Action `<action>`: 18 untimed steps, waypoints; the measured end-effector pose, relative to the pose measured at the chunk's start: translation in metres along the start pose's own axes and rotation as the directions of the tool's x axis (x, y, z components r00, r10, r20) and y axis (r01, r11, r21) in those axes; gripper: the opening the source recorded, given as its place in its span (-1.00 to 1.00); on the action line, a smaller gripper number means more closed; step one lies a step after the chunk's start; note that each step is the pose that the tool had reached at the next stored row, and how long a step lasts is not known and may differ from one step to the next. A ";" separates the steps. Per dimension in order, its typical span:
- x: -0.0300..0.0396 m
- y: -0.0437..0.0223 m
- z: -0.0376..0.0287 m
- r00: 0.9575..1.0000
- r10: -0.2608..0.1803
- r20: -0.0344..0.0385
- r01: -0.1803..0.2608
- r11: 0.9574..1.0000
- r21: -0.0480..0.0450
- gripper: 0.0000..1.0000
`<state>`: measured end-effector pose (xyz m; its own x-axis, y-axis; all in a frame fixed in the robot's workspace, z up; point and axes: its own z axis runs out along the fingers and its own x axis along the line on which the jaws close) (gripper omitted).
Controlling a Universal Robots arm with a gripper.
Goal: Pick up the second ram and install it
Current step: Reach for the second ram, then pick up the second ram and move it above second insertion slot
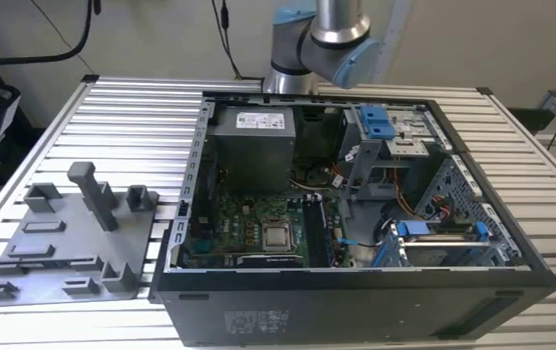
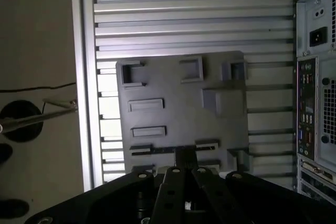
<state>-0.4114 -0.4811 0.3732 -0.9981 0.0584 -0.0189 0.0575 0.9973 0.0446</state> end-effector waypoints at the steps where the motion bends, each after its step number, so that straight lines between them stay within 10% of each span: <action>1: -0.0002 -0.0025 0.0001 1.000 0.000 0.000 0.000 1.000 0.000 -0.79; 18: -0.0008 -0.0135 -0.0002 1.000 0.000 0.000 0.000 1.000 0.000 -0.79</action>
<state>-0.4114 -0.4946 0.3728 -0.9981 0.0583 -0.0190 0.0575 0.9974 0.0446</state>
